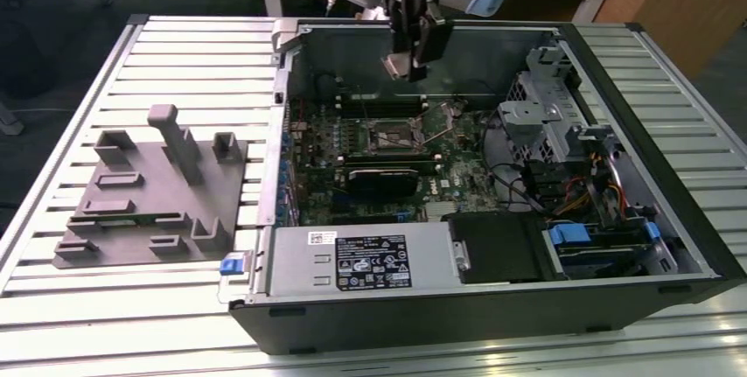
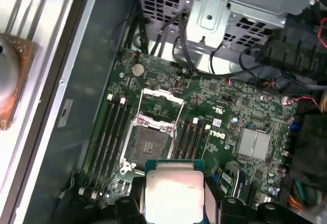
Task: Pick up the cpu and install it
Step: 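Place the cpu into insertion slot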
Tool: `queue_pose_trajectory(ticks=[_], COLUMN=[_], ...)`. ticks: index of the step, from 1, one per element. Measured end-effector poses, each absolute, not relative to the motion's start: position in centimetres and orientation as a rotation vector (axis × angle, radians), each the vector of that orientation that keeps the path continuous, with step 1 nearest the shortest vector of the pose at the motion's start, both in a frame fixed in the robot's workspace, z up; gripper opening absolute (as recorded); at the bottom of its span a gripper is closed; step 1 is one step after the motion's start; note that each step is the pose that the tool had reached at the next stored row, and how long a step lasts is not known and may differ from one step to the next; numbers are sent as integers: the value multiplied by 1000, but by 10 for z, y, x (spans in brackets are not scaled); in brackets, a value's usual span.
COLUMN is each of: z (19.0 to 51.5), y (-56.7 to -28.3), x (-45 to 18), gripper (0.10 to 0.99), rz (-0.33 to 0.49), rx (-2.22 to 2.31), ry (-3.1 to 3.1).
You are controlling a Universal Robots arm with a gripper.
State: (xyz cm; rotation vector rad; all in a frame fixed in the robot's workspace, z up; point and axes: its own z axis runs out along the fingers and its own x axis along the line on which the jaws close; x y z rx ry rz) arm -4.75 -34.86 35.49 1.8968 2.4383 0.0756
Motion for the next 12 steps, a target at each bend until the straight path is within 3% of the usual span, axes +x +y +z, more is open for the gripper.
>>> queue_pose_trajectory(ticks=[12], z=[346], y=[-342], x=[-46], gripper=[545], rz=[69], rx=[2071], ry=[2288])
